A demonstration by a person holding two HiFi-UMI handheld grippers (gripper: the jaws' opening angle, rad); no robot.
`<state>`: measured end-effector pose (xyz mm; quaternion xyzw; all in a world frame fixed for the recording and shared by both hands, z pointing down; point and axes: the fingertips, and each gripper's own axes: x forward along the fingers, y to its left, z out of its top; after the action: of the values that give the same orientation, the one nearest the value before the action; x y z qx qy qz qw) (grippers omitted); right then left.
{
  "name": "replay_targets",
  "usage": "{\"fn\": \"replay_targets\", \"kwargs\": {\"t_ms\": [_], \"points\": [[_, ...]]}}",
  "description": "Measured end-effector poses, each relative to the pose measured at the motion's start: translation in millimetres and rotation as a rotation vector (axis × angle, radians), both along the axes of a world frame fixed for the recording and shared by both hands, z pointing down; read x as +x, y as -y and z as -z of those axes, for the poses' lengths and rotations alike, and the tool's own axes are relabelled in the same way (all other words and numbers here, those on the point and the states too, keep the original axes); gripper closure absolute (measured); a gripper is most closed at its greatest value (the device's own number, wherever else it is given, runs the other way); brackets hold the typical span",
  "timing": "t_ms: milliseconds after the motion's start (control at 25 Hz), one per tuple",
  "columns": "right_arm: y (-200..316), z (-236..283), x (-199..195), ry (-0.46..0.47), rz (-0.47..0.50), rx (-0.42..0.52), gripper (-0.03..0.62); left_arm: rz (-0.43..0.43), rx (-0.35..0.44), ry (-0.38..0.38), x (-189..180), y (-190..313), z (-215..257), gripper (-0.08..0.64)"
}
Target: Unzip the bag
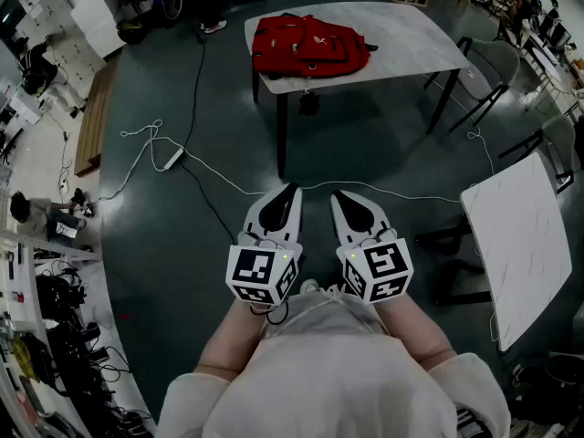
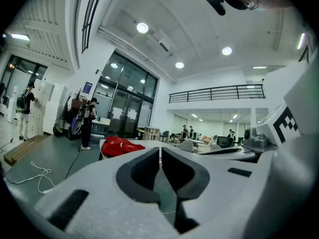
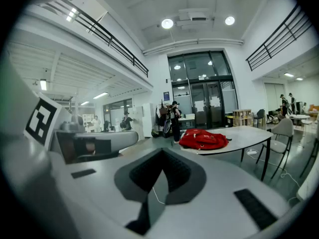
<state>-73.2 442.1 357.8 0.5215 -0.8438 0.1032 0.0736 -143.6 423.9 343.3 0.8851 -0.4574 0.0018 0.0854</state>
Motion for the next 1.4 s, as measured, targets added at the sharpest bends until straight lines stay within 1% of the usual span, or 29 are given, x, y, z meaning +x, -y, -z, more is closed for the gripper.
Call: {"fn": "replay_targets", "kwargs": {"t_ms": [360,480,640,720,840,1040,1160,1400], "points": [[12,-8,-4,0.000,-0.009,-0.018,0.565,0.007,-0.019,-0.003,-8,10,-7,0.529],[17,-17,-3,0.021,-0.035,-0.051,0.565,0.009,-0.035,-0.016,-10,13,-12,0.529],[21,-25,-4,0.019,-0.026,-0.082,0.565,0.019,-0.049,-0.033,-13,18,-13,0.529],[25,-27,-2,0.024,-0.018,-0.091,0.565,0.028,-0.058,-0.023,-13,25,-16,0.529],[37,-34,1,0.052,-0.008,-0.129,0.565,0.042,-0.079,-0.004,-13,36,-24,0.529],[71,-50,11,0.070,-0.014,-0.161,0.563,0.067,-0.120,-0.020,-12,68,-38,0.529],[101,-62,18,0.071,-0.002,-0.180,0.563,0.086,-0.140,-0.014,-9,95,-48,0.529],[178,-81,41,0.074,0.024,-0.228,0.563,0.119,-0.188,0.002,7,170,-68,0.529]]}}
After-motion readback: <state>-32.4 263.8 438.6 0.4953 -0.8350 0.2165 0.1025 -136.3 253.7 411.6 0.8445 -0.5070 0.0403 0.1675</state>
